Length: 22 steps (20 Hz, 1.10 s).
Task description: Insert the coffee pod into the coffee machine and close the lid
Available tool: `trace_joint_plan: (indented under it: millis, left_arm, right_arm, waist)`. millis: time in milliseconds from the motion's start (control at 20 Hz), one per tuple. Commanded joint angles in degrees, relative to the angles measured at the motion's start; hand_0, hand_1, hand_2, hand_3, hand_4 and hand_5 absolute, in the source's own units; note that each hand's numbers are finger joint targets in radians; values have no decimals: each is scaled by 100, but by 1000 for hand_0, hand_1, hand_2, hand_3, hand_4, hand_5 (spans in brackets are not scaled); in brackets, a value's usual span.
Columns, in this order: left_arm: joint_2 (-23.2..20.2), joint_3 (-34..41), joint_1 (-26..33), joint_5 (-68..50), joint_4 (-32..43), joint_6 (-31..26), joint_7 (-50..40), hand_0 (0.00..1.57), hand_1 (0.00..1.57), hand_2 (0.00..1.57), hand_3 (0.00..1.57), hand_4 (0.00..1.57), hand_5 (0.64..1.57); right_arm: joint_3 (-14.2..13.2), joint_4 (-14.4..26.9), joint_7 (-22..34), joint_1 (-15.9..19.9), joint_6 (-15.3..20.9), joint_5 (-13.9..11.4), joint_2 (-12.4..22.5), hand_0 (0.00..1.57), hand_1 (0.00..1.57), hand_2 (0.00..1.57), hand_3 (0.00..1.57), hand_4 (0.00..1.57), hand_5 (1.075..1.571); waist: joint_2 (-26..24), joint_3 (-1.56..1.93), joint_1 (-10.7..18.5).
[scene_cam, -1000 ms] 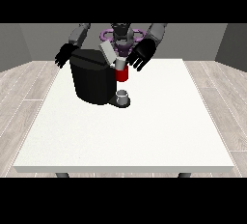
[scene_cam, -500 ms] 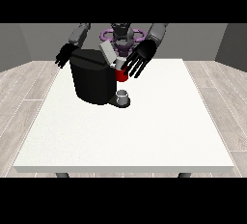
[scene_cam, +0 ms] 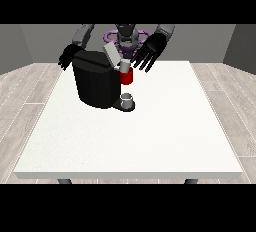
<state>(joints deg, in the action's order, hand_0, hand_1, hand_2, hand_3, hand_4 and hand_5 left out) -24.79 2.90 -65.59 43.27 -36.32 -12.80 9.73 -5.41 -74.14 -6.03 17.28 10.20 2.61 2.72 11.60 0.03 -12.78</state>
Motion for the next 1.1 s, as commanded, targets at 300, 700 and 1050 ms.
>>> trace_joint_plan:
  millis: [300,700,1050]
  left_arm:
    - [609,676,729,-784,-174,161,-44,0,0,0,0,0,1571]
    - [1658,1474,1881,-2142,-339,-144,300,0,0,0,0,0,1571]
    - [2054,1706,2880,-2628,-508,-83,453,0,0,0,0,227,1571]
  right_arm:
    - [-155,220,-202,-498,-96,125,47,0,0,0,0,427,1571]
    - [-531,459,6,-1131,31,292,168,0,0,0,0,398,1571]
    - [-133,-19,9,-1412,-66,-64,282,0,0,0,0,357,1571]
  waist:
    - [-645,-7,436]
    - [-1976,-6,1278]
    - [-2434,-6,1402]
